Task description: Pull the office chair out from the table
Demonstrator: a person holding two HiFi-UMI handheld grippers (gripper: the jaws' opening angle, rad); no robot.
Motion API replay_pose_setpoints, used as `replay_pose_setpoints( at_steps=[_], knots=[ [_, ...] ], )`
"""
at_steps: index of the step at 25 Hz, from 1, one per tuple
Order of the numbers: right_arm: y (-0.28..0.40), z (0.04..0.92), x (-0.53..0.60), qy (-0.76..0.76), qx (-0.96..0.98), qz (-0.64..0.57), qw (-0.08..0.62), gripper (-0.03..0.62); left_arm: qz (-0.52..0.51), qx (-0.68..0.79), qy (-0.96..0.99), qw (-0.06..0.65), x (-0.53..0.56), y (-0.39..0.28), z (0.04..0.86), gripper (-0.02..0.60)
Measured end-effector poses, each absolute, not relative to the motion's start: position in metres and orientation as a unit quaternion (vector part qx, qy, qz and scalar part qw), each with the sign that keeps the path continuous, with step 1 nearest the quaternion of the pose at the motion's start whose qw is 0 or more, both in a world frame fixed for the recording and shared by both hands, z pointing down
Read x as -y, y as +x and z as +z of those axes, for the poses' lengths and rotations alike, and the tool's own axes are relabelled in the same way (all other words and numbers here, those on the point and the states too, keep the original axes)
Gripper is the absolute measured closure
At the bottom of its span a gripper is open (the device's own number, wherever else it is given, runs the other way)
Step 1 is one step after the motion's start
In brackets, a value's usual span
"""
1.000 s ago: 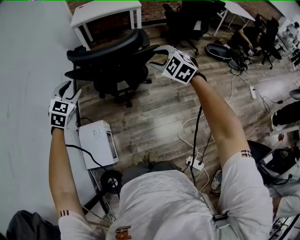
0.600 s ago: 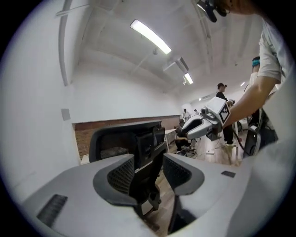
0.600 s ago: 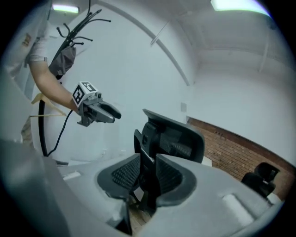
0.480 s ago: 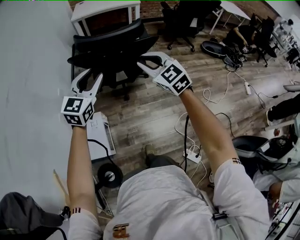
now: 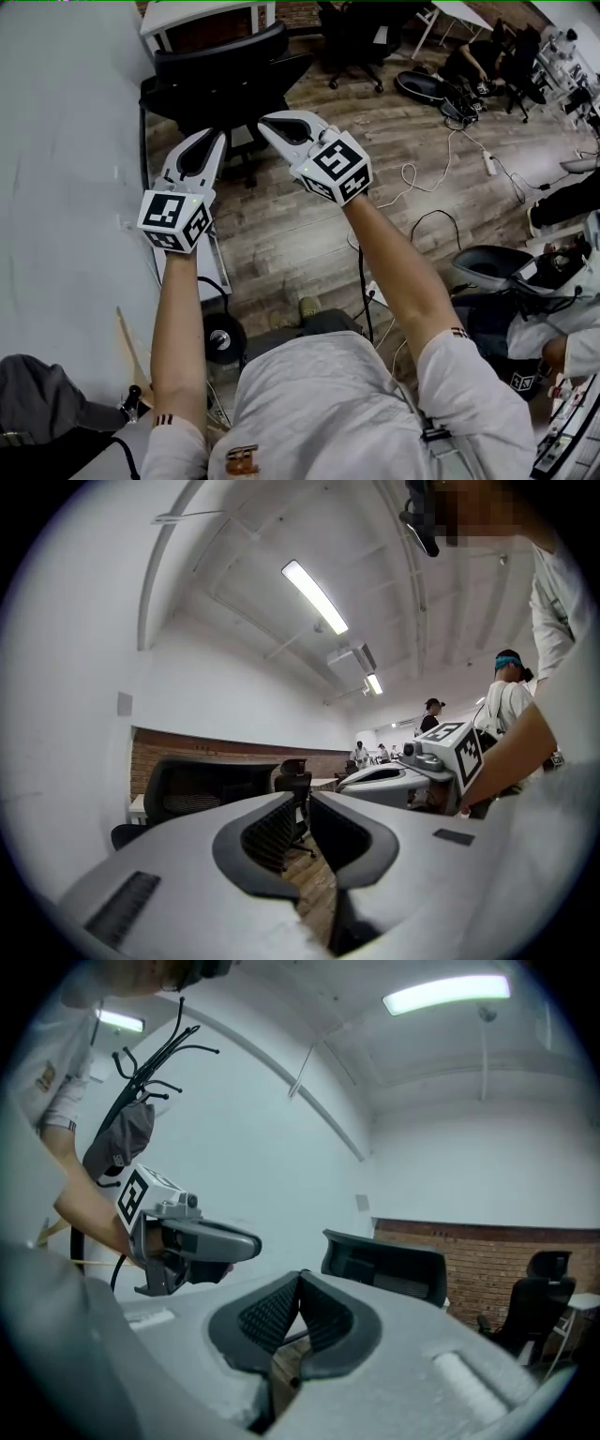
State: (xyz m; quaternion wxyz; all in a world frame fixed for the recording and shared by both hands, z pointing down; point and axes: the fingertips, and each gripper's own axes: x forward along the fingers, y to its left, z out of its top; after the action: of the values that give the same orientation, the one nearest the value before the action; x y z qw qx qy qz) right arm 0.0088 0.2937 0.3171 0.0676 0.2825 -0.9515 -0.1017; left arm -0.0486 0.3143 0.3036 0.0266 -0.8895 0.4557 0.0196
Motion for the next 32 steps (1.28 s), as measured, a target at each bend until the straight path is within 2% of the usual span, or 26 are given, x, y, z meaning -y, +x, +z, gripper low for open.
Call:
replay_pose_setpoints(
  at_steps=[7, 16, 32],
  knots=[
    [0.012, 0.313, -0.322, 0.274, 0.958, -0.084, 0.032, 0.591, 0.046, -0.464, -0.884, 0.025, -0.336, -0.029, 0.295, 0.580],
    [0.016, 0.319, -0.347, 0.254, 0.964, -0.078, 0.013, 0.591, 0.061, -0.465, -0.883, 0.019, -0.355, -0.004, 0.300, 0.581],
    [0.015, 0.323, -0.350, 0.253, 0.965, -0.075, 0.015, 0.594, 0.053, -0.462, -0.885, 0.025, -0.358, -0.001, 0.304, 0.581]
  ],
)
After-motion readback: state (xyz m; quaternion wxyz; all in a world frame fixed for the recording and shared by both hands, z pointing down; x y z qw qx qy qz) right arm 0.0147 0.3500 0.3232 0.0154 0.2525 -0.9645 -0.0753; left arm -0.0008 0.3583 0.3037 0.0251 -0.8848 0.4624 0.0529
